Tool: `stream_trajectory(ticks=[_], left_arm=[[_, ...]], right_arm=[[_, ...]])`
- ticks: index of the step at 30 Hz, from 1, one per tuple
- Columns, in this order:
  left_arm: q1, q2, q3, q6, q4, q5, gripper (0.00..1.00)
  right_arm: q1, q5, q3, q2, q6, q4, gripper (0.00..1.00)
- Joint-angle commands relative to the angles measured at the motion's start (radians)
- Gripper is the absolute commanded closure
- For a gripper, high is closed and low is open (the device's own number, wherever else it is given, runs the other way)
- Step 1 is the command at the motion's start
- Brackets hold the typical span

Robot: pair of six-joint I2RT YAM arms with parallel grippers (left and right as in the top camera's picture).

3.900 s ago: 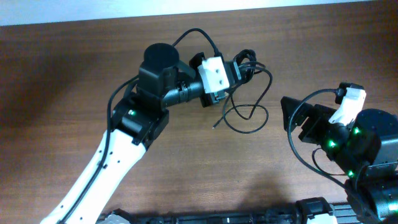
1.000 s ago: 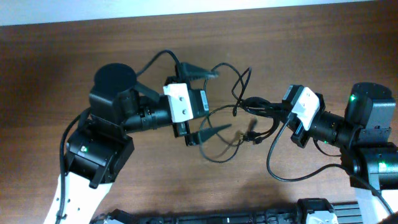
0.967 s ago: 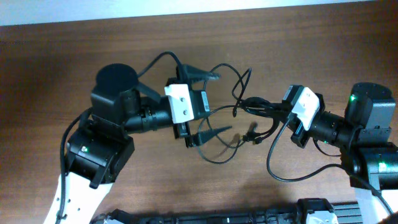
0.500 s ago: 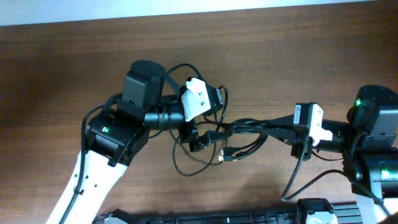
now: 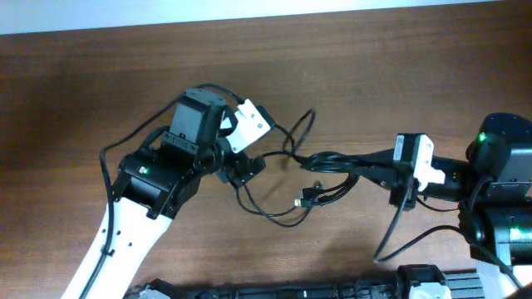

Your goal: Untangle cables

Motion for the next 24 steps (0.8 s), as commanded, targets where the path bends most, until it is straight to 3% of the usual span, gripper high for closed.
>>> stream_trajectory(ticks=[1,8,14,19,24], left_arm=[[-0.001,0.002,0.016,-0.014,-0.005,-0.208,0.01],[-0.001,-0.02,0.016,-0.098,0.104,-0.194,0.01],[-0.001,-0.069,0.016,-0.108,0.282,0.201,0.01],[-0.001,-0.103,0.016,-0.135,0.339,0.338,0.01],[-0.001,-0.119,0.016,-0.259,0.385,0.55,0.01]], right_arm=[[-0.002,0.039,0.011,-0.01,0.056,0.007,0.96],[-0.001,0.087,0.011,-0.01,0.059,0.001,0.96],[-0.001,0.096,0.011,-0.01,0.059,-0.01,0.96],[-0.001,0.219,0.011,-0.01,0.059,-0.03,0.96],[-0.001,0.221,0.011,-0.01,0.059,-0.01,0.96]])
